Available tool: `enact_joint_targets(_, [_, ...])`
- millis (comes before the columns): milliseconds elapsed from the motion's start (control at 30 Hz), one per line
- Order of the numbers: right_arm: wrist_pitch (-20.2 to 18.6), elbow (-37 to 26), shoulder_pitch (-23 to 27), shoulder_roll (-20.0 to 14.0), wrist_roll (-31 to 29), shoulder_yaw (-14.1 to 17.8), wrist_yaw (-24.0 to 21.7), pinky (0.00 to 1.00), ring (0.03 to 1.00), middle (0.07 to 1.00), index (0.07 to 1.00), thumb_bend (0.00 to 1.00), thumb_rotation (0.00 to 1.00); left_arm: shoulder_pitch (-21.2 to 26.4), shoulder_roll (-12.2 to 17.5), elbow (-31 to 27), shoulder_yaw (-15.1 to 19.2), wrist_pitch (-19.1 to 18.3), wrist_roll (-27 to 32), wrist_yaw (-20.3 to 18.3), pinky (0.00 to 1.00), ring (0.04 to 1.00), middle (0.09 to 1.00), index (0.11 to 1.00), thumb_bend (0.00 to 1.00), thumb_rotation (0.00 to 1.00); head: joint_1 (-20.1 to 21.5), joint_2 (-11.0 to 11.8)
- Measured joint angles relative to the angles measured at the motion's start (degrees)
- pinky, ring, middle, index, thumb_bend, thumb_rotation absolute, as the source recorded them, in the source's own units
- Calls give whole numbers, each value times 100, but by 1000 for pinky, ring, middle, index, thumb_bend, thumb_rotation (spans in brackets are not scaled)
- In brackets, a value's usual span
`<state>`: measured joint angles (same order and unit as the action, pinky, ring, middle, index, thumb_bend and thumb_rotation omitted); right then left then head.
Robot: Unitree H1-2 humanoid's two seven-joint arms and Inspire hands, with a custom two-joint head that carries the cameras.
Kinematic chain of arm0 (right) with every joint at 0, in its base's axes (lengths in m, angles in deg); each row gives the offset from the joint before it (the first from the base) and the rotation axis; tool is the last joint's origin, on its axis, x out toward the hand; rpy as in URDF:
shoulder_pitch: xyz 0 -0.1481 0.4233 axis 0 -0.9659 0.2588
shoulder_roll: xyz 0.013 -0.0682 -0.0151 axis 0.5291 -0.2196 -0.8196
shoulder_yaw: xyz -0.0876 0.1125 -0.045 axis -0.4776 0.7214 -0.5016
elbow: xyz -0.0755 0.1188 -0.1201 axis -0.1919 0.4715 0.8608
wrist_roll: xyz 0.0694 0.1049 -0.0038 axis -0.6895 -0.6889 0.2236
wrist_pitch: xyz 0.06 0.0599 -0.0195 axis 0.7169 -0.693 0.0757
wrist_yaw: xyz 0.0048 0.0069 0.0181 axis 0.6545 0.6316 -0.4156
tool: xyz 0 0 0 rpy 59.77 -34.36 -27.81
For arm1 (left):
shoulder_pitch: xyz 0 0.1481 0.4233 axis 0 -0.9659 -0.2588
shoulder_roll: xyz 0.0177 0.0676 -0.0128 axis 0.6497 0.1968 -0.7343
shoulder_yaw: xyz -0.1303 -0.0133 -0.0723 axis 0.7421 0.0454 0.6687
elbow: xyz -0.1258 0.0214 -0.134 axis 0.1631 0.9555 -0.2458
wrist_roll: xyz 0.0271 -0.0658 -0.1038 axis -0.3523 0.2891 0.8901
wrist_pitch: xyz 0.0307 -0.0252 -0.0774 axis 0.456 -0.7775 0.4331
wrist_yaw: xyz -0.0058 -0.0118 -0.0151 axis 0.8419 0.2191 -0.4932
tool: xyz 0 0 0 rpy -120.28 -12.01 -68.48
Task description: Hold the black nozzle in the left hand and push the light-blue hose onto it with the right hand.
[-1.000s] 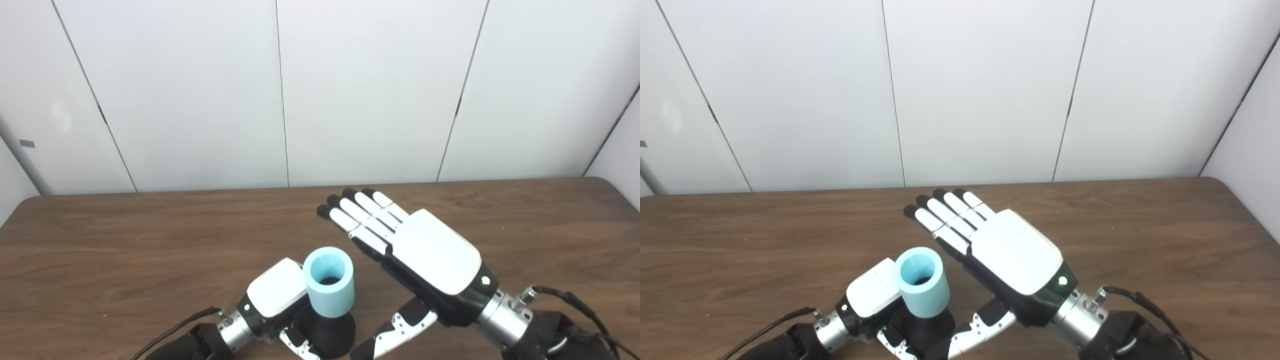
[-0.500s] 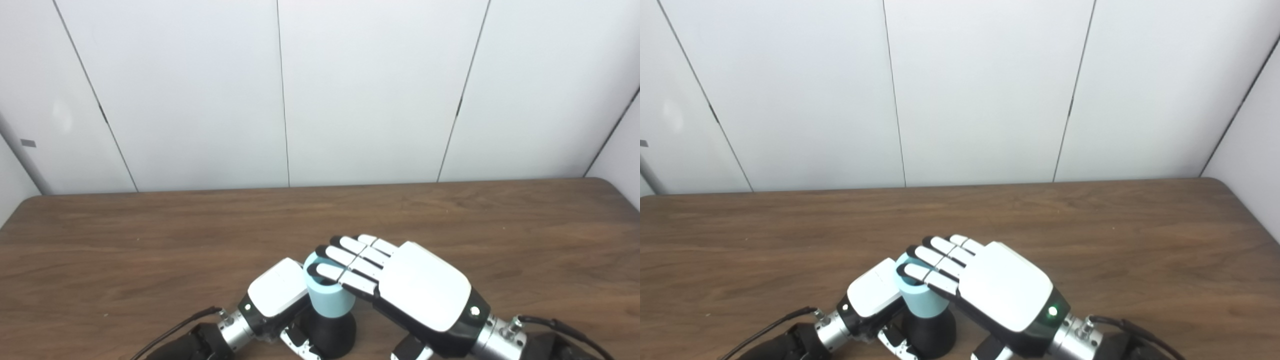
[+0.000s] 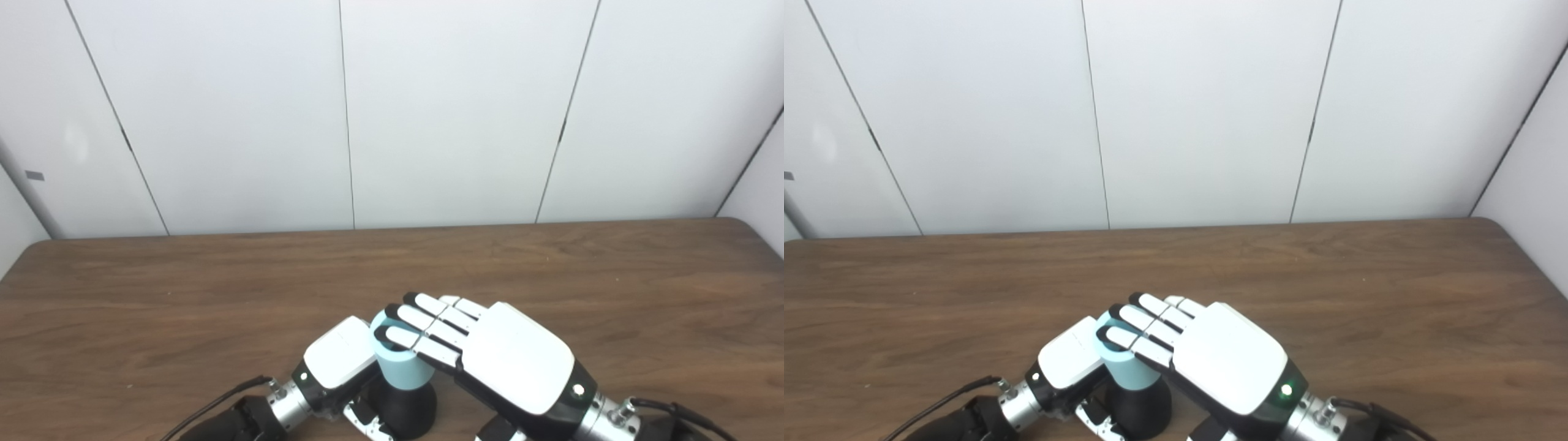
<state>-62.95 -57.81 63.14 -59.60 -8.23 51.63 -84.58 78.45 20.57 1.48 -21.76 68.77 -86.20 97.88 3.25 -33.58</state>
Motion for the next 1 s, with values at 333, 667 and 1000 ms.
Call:
enact_joint_targets(333, [17,60,-170,75,310,-41,153,833,949,950,925,886,876,2,4,1,-19,0,60,-5,224,291,405,517,516,0,26,9])
enact_joint_targets(667, [-70,82,-317,160,327,7,162,922,976,984,955,870,915,2,8,-3,-18,0,72,-12,280,350,444,513,520,0,35,9])
enact_joint_targets(1000, [-174,141,-498,188,277,86,104,896,970,985,940,877,887,-3,18,-14,-17,0,92,-19,322,402,476,491,522,0,35,-9])
